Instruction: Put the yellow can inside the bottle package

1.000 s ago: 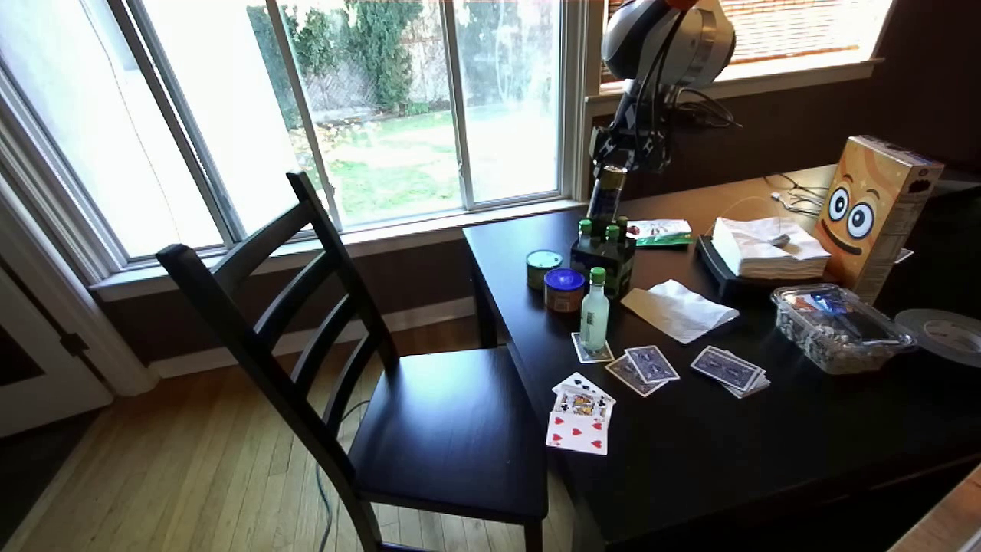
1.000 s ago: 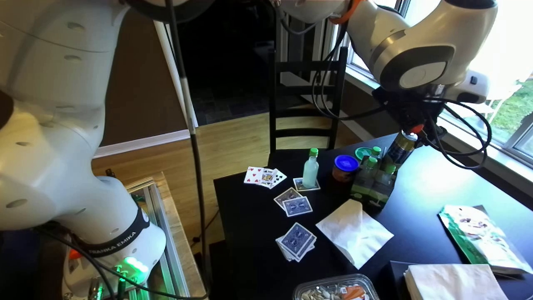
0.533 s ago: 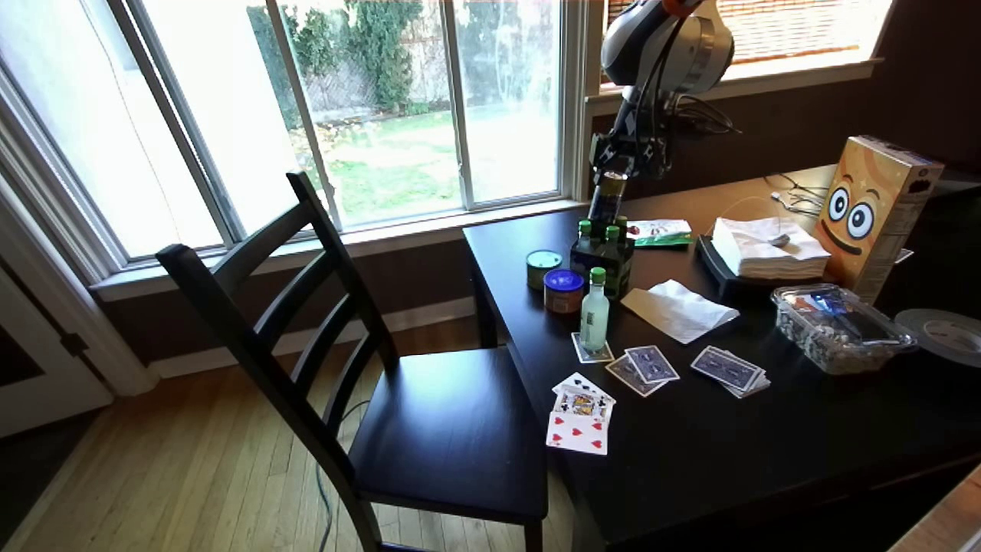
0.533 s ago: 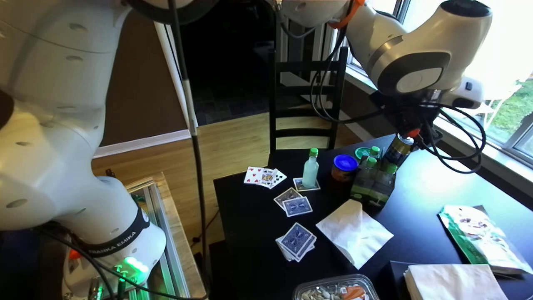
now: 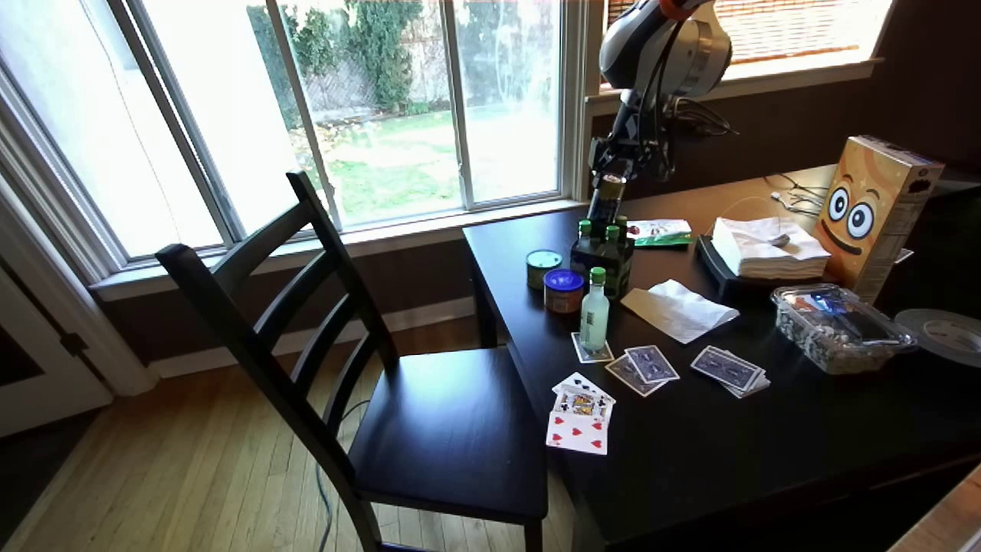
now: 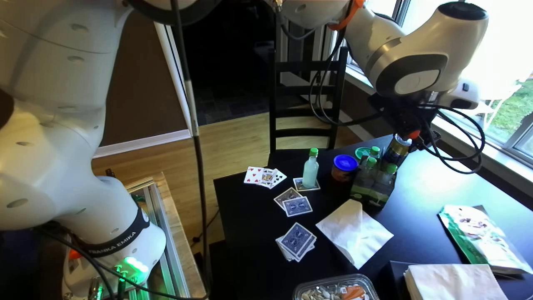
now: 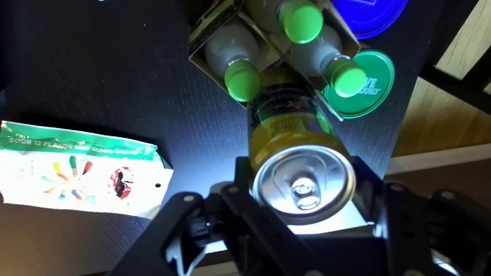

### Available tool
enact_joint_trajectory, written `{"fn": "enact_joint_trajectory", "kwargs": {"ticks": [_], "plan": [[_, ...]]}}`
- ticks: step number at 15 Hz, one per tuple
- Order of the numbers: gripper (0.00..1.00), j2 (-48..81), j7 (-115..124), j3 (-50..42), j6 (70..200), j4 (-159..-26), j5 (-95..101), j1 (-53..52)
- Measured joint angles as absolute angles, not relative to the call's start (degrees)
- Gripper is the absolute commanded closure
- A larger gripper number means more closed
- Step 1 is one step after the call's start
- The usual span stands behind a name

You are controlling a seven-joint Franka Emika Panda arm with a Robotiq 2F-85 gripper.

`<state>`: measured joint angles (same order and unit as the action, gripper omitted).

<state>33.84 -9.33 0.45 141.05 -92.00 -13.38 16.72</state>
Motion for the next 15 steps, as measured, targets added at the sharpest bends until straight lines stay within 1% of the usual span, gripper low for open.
{"fn": "enact_joint_trajectory", "kwargs": {"ticks": [15], "plan": [[0.62,36.69,-15.12,0.45,142.44,-92.95,-11.43,15.52]]}}
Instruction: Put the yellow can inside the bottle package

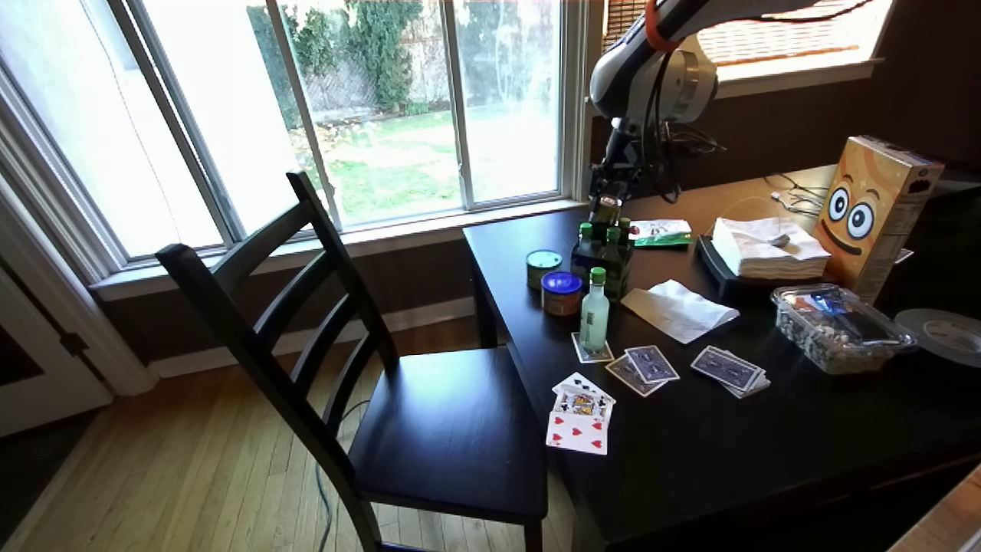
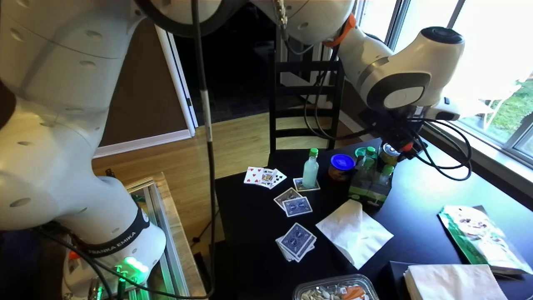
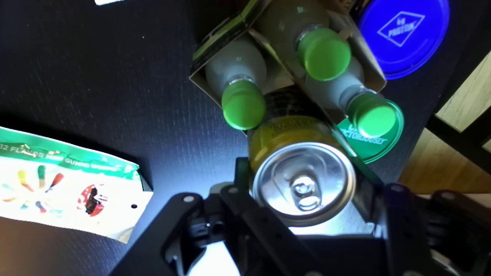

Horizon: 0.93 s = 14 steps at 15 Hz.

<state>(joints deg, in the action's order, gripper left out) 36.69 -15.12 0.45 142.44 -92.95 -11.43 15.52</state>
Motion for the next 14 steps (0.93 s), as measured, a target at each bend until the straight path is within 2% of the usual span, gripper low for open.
{"fn": "enact_joint_trajectory", "kwargs": {"ticks": [5,7,10,14], "plan": [[0.62,38.0,-17.33,0.46,142.97,-92.94,-10.76,15.53],[0.17,38.28,-17.98,0.47,143.4,-92.93,-10.74,15.52],[0.01,38.31,-18.57,0.49,143.41,-92.95,-10.73,15.52],[0.0,38.2,-18.65,0.49,143.4,-93.03,-10.58,15.48]]}}
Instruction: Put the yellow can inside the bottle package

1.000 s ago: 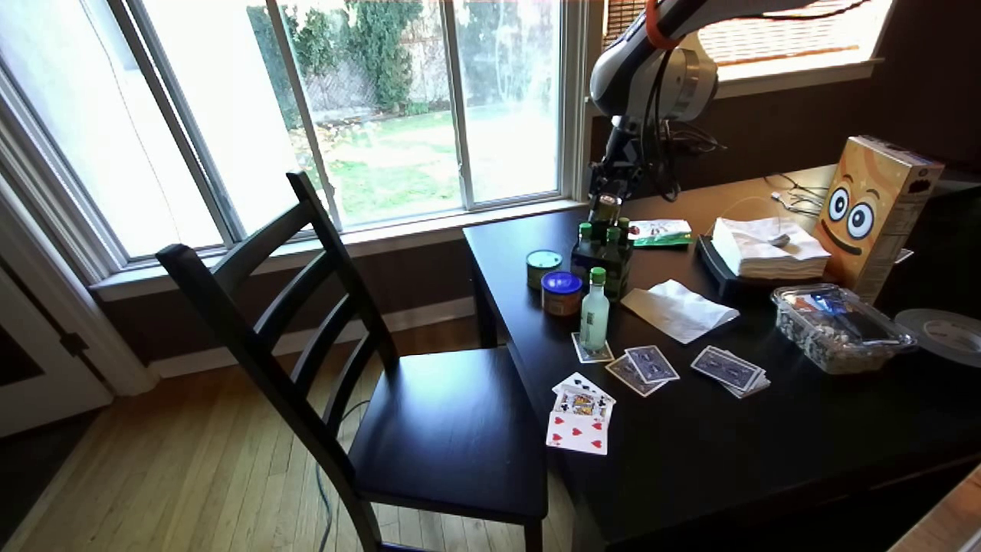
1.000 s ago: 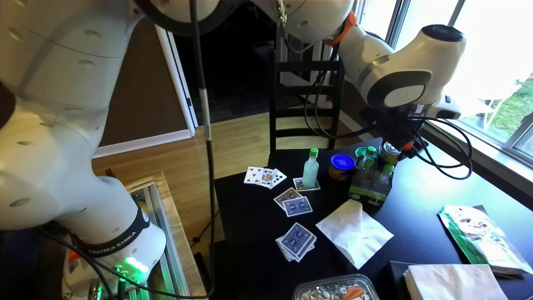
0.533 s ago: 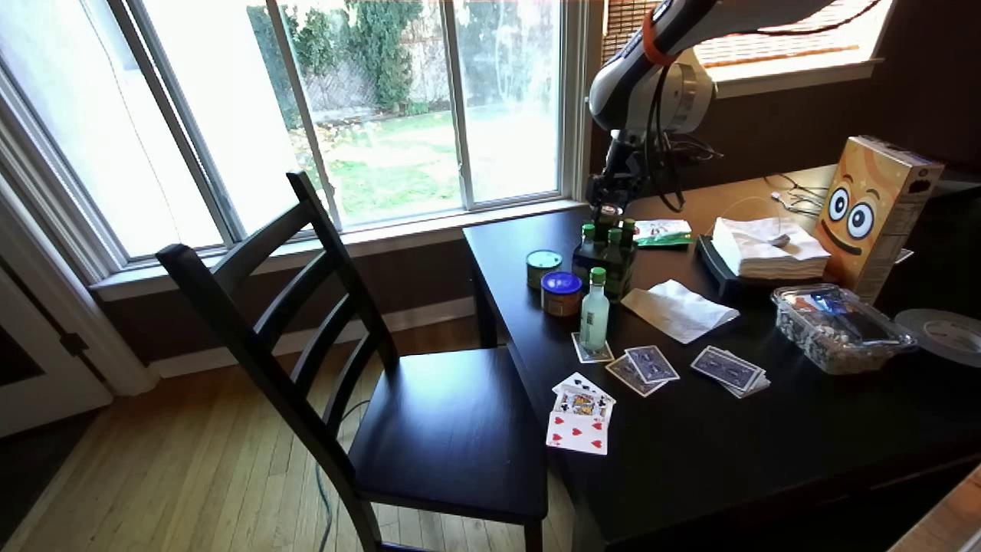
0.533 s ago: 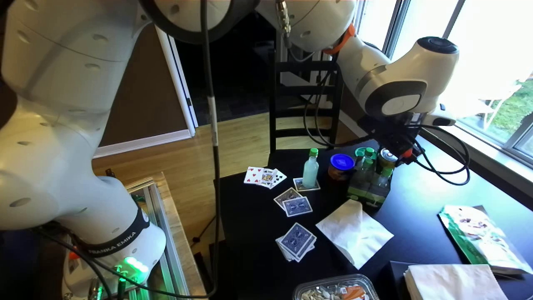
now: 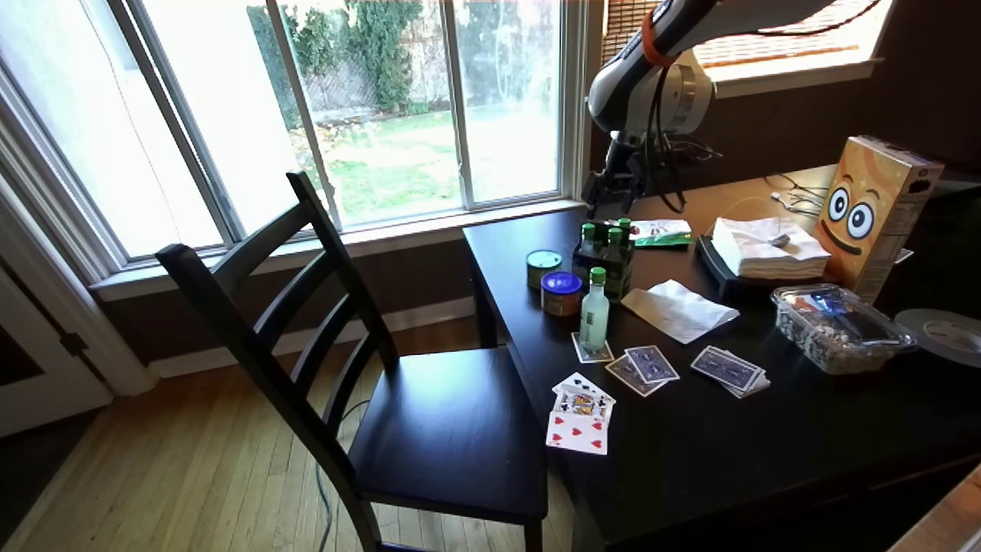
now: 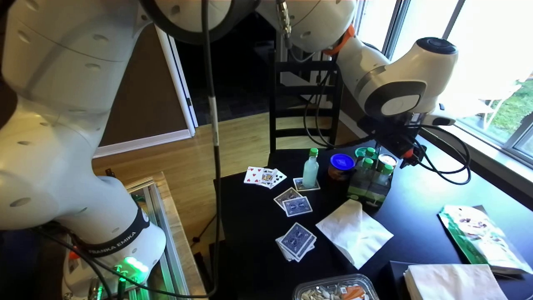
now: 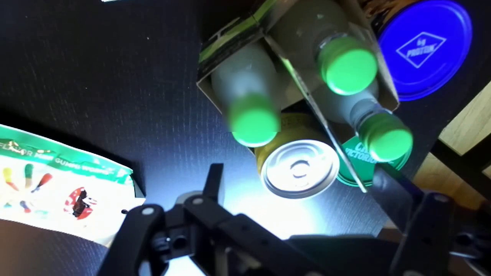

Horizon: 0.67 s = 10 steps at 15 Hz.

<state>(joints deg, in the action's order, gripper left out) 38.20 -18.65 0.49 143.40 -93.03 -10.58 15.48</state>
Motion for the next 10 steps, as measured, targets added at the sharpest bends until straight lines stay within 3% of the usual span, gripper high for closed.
{"fn": "enact_joint_trajectory", "kwargs": {"ticks": [4,10], "plan": [[0.0,35.22,-15.41,-0.98,143.3,-95.31,-8.85,14.48],[0.0,20.51,-9.58,-6.23,143.02,-106.76,-2.87,11.74]]}}
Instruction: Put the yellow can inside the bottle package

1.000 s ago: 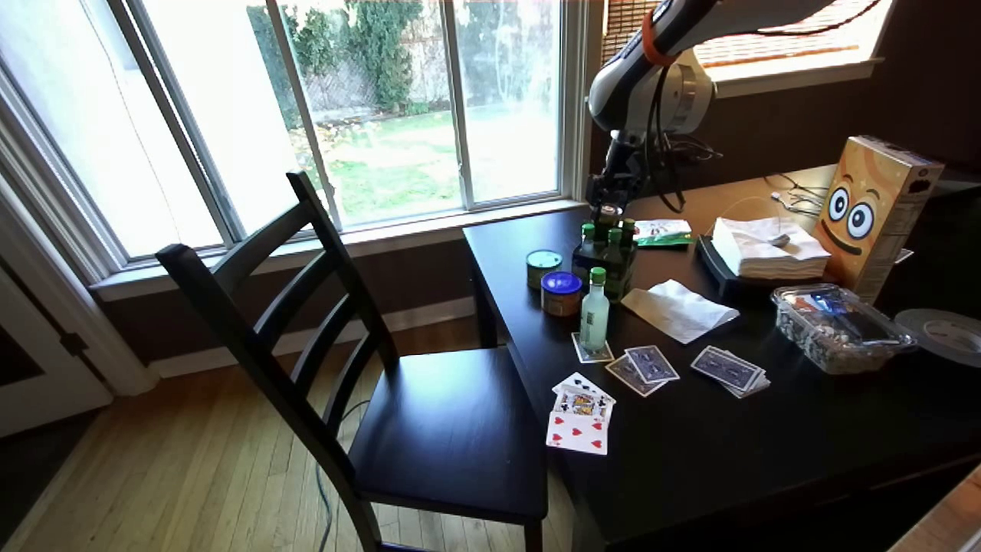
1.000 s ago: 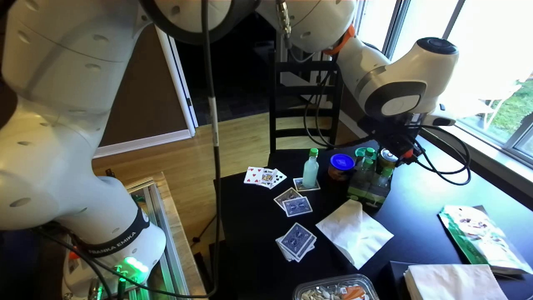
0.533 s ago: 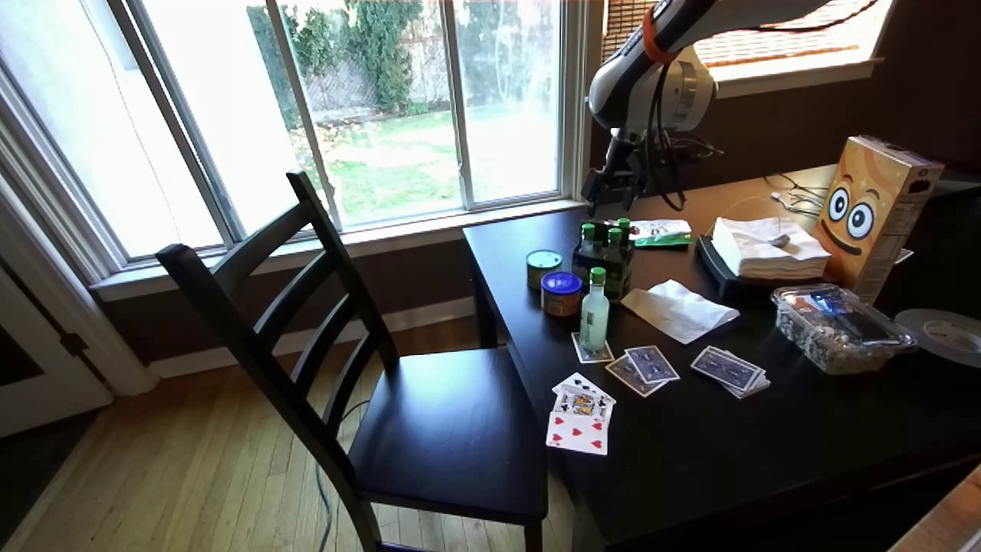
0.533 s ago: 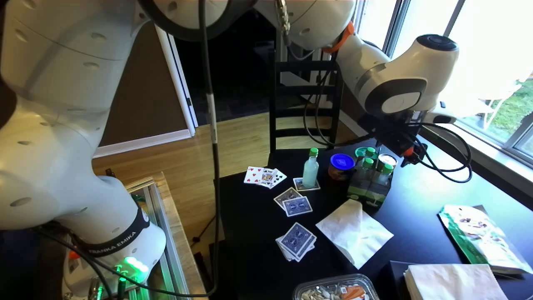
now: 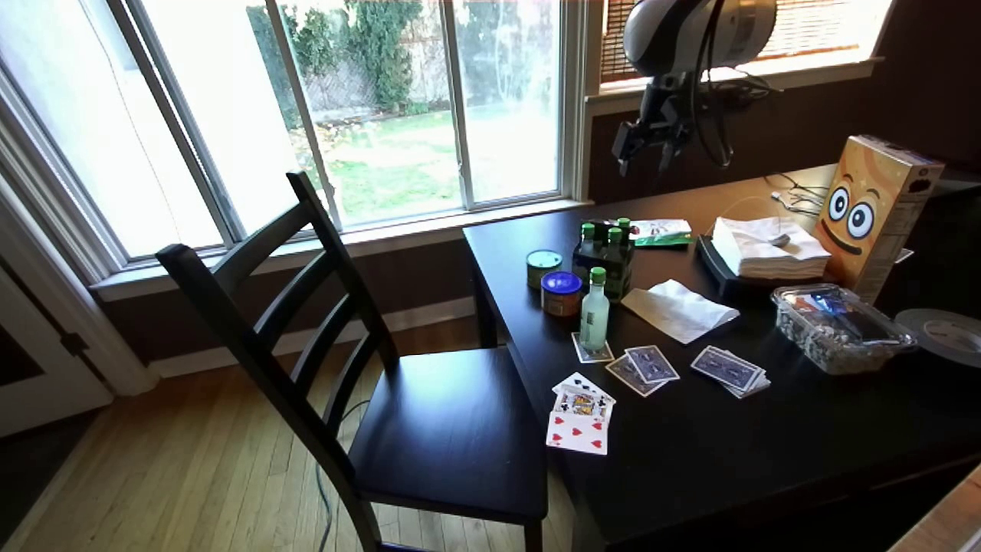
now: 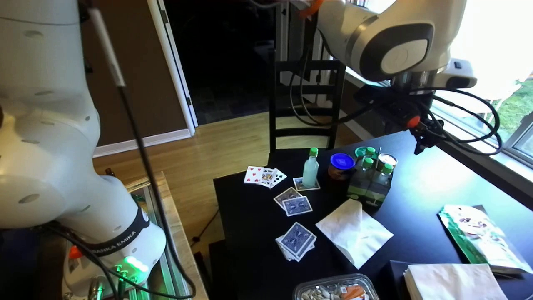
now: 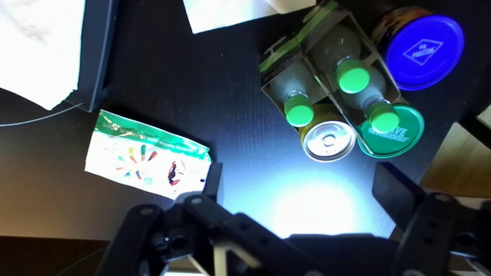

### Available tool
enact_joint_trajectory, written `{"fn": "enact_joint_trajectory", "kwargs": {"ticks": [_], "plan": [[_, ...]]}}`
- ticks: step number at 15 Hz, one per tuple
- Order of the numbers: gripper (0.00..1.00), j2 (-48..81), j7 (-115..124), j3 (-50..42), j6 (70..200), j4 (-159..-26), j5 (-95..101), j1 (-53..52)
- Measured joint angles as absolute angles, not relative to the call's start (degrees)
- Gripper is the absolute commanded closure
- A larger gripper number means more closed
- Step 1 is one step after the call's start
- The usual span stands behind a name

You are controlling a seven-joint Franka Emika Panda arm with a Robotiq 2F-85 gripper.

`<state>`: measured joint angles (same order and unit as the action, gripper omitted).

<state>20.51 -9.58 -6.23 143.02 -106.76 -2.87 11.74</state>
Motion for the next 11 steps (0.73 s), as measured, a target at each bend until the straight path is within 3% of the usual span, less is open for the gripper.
{"fn": "enact_joint_trajectory", "kwargs": {"ticks": [6,11], "plan": [[0.0,6.36,-8.93,-7.95,133.55,-115.89,-1.85,11.82],[0.0,7.36,-8.94,-7.96,133.8,-115.86,-1.86,11.7]]}}
